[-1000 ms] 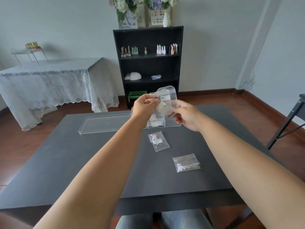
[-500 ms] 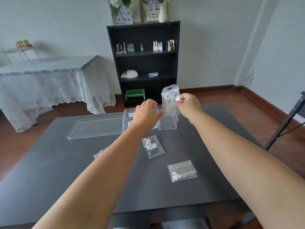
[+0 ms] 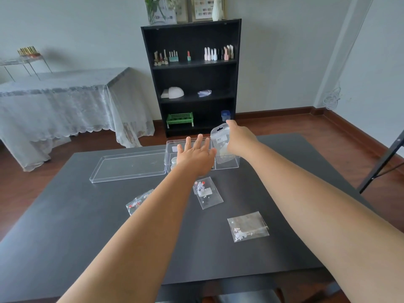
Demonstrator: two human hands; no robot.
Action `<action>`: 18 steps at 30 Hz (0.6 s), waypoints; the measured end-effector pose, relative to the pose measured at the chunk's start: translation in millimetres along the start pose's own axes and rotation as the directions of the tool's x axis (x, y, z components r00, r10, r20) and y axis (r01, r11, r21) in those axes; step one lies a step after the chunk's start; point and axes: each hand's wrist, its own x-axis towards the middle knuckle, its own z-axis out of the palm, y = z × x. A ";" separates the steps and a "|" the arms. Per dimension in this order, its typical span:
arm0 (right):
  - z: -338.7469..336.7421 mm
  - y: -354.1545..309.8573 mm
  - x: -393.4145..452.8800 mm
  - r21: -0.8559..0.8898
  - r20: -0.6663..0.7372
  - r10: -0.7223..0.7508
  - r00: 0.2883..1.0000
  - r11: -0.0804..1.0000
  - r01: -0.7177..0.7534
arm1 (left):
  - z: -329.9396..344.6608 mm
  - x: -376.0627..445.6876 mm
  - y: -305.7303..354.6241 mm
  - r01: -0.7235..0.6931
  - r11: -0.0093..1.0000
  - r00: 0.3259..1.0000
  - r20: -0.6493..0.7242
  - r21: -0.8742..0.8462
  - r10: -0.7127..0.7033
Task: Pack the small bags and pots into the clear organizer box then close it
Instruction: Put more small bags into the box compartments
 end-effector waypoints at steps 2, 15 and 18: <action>1.7 -4.4 -0.6 -0.051 0.043 -0.016 0.999 0.999 0.018 | 1.5 -0.5 0.6 0.008 1.000 1.000 -0.015 0.001 -0.008; -3.1 -0.4 7.1 -0.205 0.052 -0.068 0.996 0.976 0.077 | -0.3 -3.2 2.4 -0.006 1.000 1.000 -0.023 -0.001 0.006; -0.3 3.6 8.6 -0.305 -0.048 -0.061 0.997 0.952 0.044 | -0.4 -3.2 2.9 -0.006 1.000 1.000 -0.025 -0.009 0.006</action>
